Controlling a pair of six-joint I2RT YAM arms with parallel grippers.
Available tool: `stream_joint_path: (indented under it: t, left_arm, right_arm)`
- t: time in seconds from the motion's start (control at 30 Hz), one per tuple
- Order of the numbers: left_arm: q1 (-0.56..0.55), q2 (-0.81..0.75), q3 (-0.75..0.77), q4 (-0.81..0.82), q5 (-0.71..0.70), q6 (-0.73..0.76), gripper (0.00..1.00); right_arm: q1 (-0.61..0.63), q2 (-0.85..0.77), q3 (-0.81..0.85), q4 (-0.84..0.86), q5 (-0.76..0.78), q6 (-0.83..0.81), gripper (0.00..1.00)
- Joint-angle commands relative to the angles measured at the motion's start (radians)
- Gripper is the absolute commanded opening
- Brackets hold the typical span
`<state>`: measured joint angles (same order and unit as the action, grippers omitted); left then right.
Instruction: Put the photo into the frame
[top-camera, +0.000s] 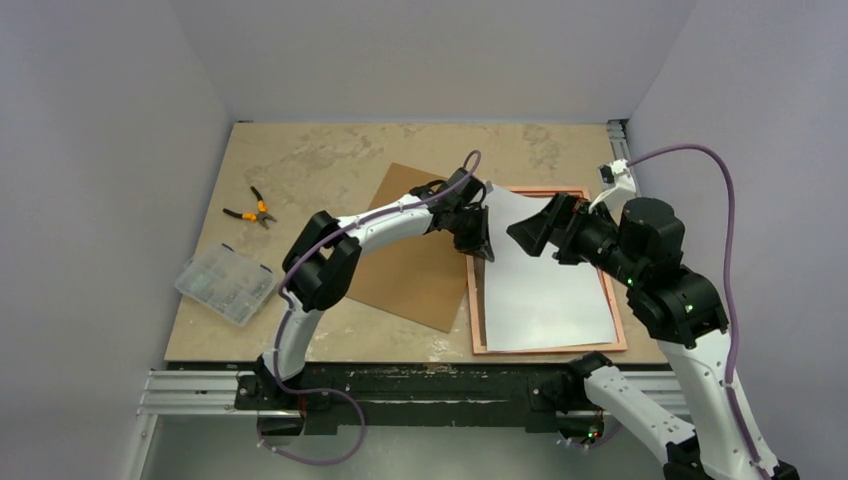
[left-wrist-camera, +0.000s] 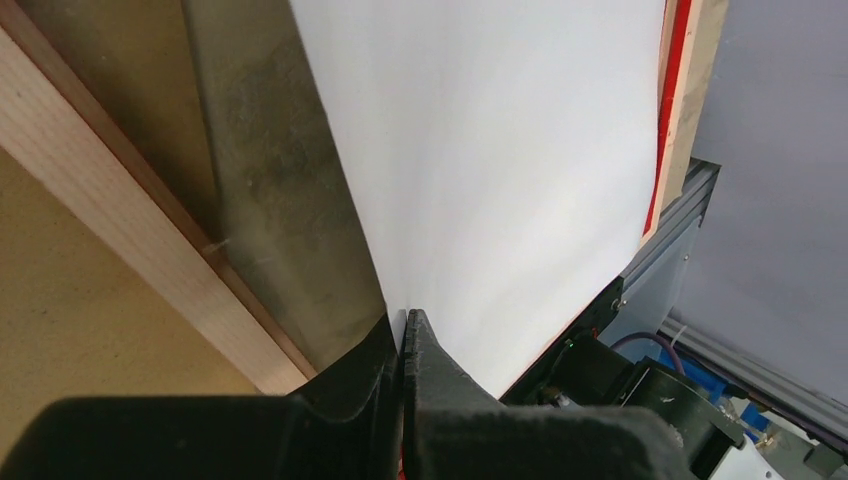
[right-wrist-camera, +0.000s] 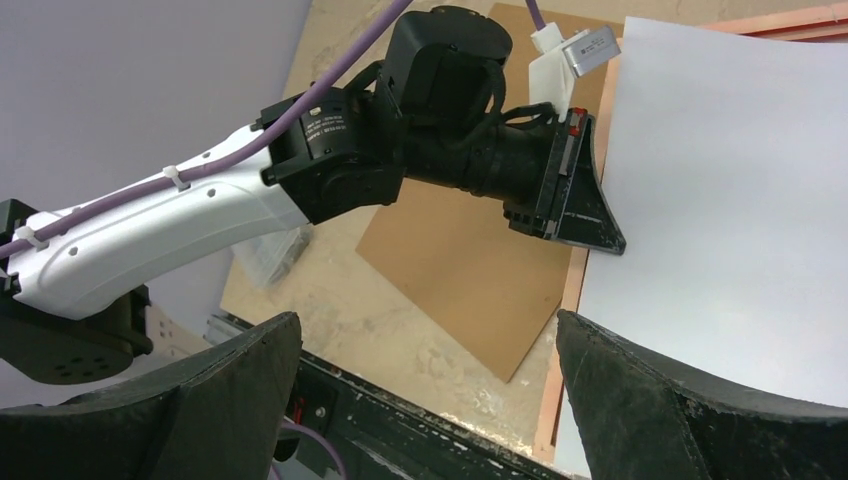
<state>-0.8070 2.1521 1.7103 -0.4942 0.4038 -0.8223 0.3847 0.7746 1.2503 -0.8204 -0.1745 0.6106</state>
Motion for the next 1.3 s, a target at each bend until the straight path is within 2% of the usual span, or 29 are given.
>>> stream_joint_path:
  t: [0.0, 0.33, 0.77, 1.03, 1.1, 1.13, 1.17, 1.27]
  left_arm:
    - [-0.003, 0.020, 0.048, 0.080, 0.031, -0.031, 0.00]
    - [-0.004, 0.078, 0.087, 0.146, 0.041, -0.079, 0.00]
    - [-0.003, -0.011, -0.036, 0.195, -0.055, -0.088, 0.00]
    - [-0.006, 0.015, -0.031, 0.261, 0.020, -0.127, 0.01]
    - [-0.008, 0.011, -0.036, 0.255, 0.015, -0.123, 0.09]
    - [-0.008, 0.004, -0.043, 0.247, 0.004, -0.118, 0.16]
    - [-0.008, -0.006, -0.050, 0.241, -0.004, -0.110, 0.25]
    - [-0.008, -0.050, -0.083, 0.232, -0.027, -0.091, 0.61]
  right_arm:
    - [-0.005, 0.016, 0.027, 0.017, -0.010, -0.011, 0.98]
    - [-0.006, 0.027, 0.016, 0.011, -0.029, -0.020, 0.97]
    - [-0.004, 0.034, -0.013, 0.018, -0.042, -0.021, 0.97]
    - [-0.005, 0.035, -0.024, 0.025, -0.048, -0.016, 0.97]
    - [-0.005, 0.034, -0.030, 0.026, -0.048, -0.017, 0.97]
    - [-0.005, 0.034, -0.035, 0.025, -0.049, -0.017, 0.97]
    - [-0.005, 0.034, -0.040, 0.027, -0.049, -0.016, 0.97]
    - [-0.005, 0.038, -0.056, 0.030, -0.052, -0.016, 0.97]
